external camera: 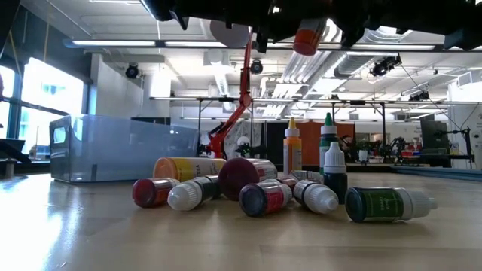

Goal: Pick & Place food coloring
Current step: Move the large orange food coloring bottle to the center of the table

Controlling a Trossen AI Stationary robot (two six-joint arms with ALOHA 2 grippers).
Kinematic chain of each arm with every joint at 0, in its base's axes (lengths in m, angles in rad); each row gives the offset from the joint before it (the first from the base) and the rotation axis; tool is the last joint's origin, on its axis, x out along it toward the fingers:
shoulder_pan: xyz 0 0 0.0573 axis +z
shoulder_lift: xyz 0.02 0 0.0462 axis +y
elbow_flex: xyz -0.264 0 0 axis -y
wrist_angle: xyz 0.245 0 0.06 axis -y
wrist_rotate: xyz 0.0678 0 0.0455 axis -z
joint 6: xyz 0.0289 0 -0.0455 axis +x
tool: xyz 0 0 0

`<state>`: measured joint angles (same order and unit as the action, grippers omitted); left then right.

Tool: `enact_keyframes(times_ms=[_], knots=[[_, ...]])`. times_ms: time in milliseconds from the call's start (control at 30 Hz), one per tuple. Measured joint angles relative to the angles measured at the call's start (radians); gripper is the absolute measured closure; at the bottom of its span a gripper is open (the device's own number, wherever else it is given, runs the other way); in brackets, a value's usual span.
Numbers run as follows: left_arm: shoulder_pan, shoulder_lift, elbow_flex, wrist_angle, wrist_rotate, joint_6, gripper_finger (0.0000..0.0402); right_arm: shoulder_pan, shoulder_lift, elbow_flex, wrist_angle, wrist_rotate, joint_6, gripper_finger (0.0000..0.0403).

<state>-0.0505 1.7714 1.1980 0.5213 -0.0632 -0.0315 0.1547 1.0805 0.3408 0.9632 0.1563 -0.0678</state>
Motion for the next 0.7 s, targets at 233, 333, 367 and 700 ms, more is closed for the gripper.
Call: enact_keyframes(times_ms=[233,333,367,700], knots=[[0.0,0.0,0.0,0.0,-0.001,0.0,0.0263,0.0,0.0,0.0,-0.007,0.02,-0.001,0.0276],[0.0,0.0,0.0,0.0,-0.001,0.001,0.0263,0.0,0.0,0.0,-0.007,0.02,0.0,0.0289],[0.0,0.0,0.0,0.0,0.0,0.001,0.0263,0.0,0.0,0.0,-0.008,0.02,0.0,0.0289],[-0.002,0.0,0.0,-0.056,0.002,0.0,0.0251,0.01,0.0,0.0,-0.08,0.082,0.013,0.0289]])
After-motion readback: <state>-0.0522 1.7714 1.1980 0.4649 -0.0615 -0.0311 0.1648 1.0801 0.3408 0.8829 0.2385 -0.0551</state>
